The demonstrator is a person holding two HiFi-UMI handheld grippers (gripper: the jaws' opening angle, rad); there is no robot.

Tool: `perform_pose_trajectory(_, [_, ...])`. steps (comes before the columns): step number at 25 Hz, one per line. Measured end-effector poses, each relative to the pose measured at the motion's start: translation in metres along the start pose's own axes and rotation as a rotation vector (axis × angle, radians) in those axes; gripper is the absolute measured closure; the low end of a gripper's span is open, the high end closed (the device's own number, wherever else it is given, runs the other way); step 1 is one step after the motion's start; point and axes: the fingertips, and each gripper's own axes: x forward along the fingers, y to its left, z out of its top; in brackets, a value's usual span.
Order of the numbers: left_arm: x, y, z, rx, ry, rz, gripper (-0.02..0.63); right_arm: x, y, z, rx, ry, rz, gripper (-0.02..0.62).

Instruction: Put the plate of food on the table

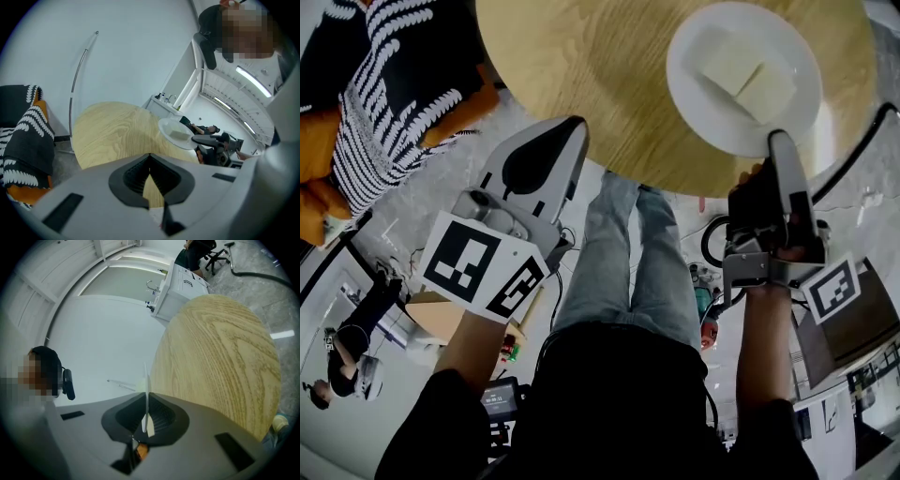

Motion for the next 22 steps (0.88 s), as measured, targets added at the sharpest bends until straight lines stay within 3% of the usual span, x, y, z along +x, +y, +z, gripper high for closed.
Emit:
perform_pose_trajectory(4, [0.021, 0.015, -0.006, -0.018, 0.027, 0.002, 0.598, 0.016, -0.02, 0.002, 0.019, 0.011, -0.021, 0.575])
perform_pose_trajectory(22, [0.029, 0.019, 0.015, -0.02, 0.045, -0.026, 0.598, 0.025, -0.016, 0.003, 0.029, 0.015, -0.076, 0.575])
